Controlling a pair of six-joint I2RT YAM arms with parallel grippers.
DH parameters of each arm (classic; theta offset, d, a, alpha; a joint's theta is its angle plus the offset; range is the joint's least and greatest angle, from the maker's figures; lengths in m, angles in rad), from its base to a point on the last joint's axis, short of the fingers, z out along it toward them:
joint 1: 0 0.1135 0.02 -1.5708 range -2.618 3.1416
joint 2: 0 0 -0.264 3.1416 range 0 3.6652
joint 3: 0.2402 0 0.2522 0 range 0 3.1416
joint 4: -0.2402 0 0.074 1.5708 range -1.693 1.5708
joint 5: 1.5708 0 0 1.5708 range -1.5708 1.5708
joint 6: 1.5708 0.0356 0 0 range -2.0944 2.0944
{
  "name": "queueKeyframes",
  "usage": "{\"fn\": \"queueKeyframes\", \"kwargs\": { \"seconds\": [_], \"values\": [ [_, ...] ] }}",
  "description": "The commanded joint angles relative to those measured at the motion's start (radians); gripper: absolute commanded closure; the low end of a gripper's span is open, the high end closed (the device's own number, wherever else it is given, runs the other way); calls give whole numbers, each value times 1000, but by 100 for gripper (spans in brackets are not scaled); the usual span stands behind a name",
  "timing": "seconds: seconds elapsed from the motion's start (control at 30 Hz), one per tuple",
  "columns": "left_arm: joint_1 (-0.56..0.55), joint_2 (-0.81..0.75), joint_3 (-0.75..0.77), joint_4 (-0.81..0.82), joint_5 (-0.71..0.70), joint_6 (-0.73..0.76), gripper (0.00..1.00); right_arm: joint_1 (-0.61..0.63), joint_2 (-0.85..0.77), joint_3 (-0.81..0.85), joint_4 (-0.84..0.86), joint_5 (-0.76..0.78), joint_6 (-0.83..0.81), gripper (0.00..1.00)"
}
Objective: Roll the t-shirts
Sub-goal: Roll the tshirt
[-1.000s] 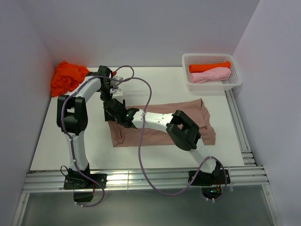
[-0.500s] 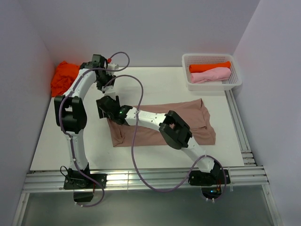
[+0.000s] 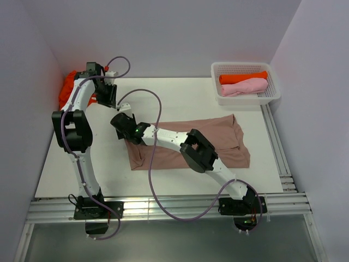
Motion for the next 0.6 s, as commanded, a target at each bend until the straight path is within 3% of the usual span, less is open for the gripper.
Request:
{"fn": "queueKeyframes", "kwargs": {
  "seconds": [0.0,0.23,0.57],
  "values": [
    [26,-24,1,-5,54,7,61,-5,3,37,0,-2,-20,44],
    [44,-36,-65,15,80,13,62,-5,9,39,-14,-8,-25,56],
    [57,-90,-180,55,128,29,63,-12,-26,1,-14,10,-17,86]
  ]
}}
